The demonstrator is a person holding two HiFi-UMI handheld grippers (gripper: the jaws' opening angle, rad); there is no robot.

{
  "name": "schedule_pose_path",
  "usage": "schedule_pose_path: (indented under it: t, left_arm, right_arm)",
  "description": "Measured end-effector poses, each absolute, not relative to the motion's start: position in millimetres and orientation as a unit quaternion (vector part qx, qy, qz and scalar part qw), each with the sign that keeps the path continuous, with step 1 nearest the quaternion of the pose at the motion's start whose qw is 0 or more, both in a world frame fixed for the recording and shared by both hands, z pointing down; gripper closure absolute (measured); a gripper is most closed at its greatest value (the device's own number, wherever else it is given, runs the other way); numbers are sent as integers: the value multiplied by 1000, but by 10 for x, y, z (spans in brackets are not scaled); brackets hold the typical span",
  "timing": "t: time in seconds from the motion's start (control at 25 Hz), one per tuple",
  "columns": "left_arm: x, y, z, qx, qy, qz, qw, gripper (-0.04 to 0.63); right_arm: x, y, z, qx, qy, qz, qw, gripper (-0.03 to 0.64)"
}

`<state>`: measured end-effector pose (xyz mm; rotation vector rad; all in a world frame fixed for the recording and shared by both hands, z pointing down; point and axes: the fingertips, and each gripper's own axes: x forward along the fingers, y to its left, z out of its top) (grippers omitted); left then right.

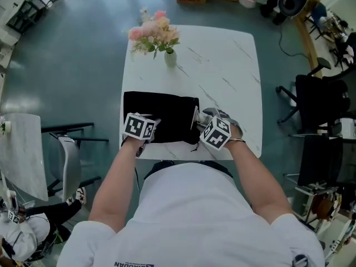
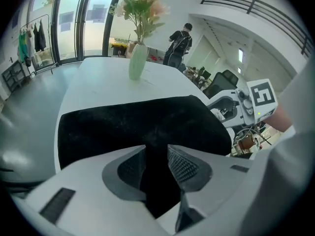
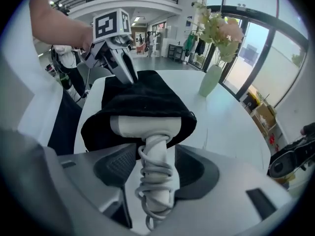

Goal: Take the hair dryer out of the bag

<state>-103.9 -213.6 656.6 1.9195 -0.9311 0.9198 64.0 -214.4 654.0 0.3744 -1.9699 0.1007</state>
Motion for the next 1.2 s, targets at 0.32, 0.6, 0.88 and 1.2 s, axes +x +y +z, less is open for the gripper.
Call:
schedule_pose_path:
  t: [0.32, 0.6, 0.88, 1.2]
  left_arm:
    - [-857, -2239, 6610, 762, -363, 370, 386, 446]
    - [-894, -2149, 6809, 750, -358, 397, 389, 449]
    - [-939, -2085, 6890, 744, -361, 408, 387, 449]
    - [-939, -2077, 6910, 752, -365, 417, 358, 468]
  right_arm:
    - [603, -2157, 6635, 135, -819, 21, 558, 357]
    - [543, -2149, 6744, 119, -810, 6, 574, 391]
    - [546, -2161, 6782, 116, -807, 7, 579, 391]
    - [540, -2150, 6777, 115, -815, 17, 567, 391]
